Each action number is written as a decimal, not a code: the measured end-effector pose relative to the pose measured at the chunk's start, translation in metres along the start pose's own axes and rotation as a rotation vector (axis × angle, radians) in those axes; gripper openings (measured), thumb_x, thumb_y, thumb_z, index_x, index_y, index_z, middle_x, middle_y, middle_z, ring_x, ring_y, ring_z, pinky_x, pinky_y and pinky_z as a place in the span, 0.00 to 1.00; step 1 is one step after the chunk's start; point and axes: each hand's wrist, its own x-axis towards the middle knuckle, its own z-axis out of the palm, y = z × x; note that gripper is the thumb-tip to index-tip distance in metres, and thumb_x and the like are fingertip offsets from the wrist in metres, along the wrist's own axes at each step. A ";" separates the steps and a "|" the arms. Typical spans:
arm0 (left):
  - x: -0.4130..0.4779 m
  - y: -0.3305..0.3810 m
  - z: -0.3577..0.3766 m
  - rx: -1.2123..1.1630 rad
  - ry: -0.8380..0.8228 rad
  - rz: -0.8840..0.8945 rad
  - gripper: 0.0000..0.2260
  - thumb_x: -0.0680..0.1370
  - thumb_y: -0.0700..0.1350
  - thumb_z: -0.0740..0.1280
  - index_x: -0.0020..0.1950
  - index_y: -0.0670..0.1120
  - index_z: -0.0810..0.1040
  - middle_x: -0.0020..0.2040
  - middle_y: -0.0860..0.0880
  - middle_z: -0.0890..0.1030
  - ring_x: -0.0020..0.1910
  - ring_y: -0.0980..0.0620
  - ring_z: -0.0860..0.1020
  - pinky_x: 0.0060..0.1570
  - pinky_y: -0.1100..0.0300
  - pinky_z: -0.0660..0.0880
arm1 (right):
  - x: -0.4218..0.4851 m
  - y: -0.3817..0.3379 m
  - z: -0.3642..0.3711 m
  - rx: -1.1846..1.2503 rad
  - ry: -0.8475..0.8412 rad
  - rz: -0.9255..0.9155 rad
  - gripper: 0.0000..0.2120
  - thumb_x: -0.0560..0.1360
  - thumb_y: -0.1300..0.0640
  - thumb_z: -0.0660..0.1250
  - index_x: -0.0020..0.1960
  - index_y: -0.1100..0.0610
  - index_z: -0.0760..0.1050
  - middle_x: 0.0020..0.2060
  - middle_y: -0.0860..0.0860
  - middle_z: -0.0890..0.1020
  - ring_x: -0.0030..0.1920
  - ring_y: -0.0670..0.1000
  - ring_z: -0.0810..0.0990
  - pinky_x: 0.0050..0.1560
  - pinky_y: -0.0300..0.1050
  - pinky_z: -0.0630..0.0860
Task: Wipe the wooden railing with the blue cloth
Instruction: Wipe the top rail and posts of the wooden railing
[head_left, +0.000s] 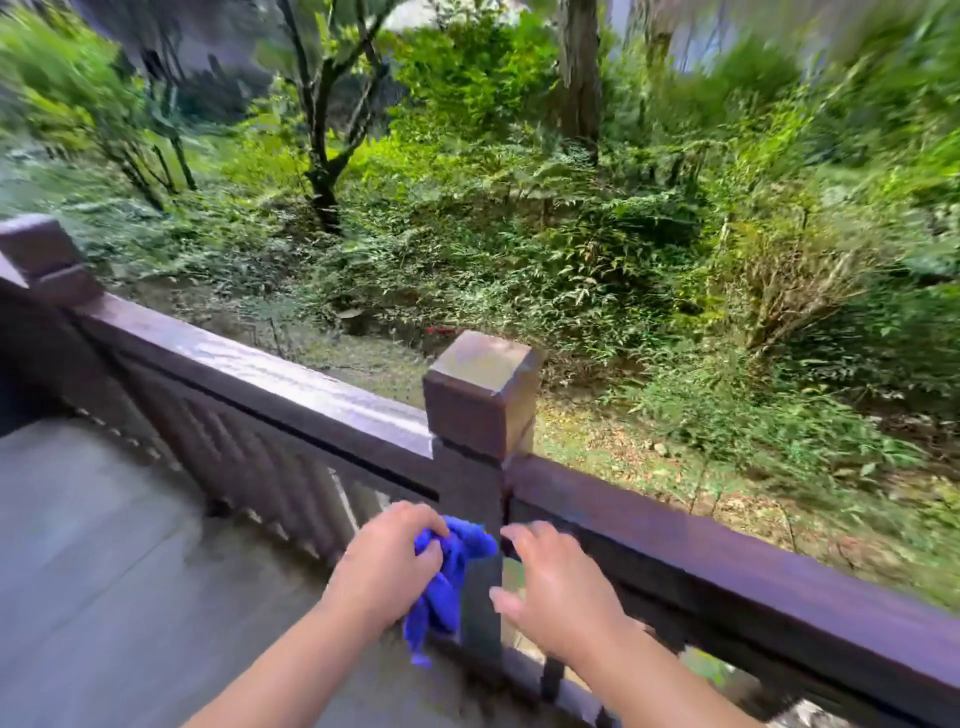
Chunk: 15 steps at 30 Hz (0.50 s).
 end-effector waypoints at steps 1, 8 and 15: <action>0.000 -0.015 -0.017 0.014 0.020 -0.033 0.08 0.71 0.47 0.67 0.43 0.62 0.77 0.43 0.60 0.76 0.42 0.59 0.74 0.44 0.60 0.70 | 0.009 -0.021 0.003 0.041 -0.004 -0.001 0.32 0.76 0.38 0.65 0.77 0.47 0.63 0.70 0.51 0.72 0.68 0.58 0.72 0.65 0.55 0.73; 0.020 -0.100 -0.117 -0.021 0.181 -0.186 0.09 0.72 0.47 0.66 0.42 0.64 0.76 0.44 0.62 0.76 0.41 0.64 0.76 0.37 0.65 0.71 | 0.090 -0.142 0.013 0.262 -0.002 0.004 0.38 0.73 0.41 0.70 0.78 0.49 0.60 0.71 0.52 0.71 0.69 0.60 0.71 0.67 0.54 0.72; 0.062 -0.096 -0.146 -0.142 0.229 -0.204 0.10 0.71 0.47 0.68 0.43 0.64 0.78 0.44 0.61 0.79 0.39 0.63 0.78 0.36 0.61 0.73 | 0.127 -0.172 0.023 0.327 0.131 0.059 0.44 0.74 0.40 0.71 0.81 0.52 0.54 0.76 0.52 0.64 0.74 0.59 0.66 0.69 0.56 0.71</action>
